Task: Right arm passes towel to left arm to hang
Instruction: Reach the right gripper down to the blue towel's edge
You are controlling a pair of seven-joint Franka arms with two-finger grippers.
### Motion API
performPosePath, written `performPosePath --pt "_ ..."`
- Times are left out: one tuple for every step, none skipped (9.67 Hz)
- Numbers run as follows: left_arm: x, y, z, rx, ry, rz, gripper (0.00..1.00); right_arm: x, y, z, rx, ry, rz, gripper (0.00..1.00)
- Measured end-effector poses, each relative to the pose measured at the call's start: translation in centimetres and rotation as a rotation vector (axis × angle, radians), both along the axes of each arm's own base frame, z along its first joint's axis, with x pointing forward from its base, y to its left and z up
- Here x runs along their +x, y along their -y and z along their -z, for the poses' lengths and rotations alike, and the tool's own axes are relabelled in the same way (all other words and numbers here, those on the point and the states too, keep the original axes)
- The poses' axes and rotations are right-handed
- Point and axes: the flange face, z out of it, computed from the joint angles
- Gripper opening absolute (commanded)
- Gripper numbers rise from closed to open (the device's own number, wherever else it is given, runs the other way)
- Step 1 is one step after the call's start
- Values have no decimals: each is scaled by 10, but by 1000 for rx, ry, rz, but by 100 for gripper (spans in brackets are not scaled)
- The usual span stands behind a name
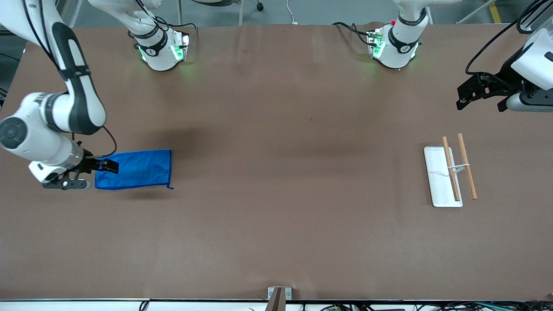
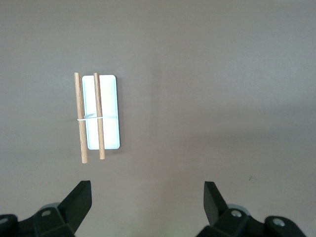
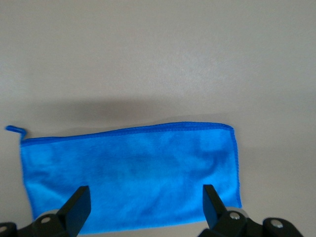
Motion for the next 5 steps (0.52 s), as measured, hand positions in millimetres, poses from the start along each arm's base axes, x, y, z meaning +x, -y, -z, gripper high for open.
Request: performPosePath --pt "0 0 0 0 -1 0 100 -8 -1 24 -2 13 -4 100" --pt "0 0 1 0 -1 0 100 -16 -1 47 -5 21 -7 100" --pt "0 0 1 0 -1 0 100 -23 -2 64 -6 20 -9 100" --pt "0 0 1 0 -1 0 100 -26 -2 75 -6 10 -10 98" --pt "1 0 1 0 -2 0 100 -28 -2 79 -6 2 -10 98"
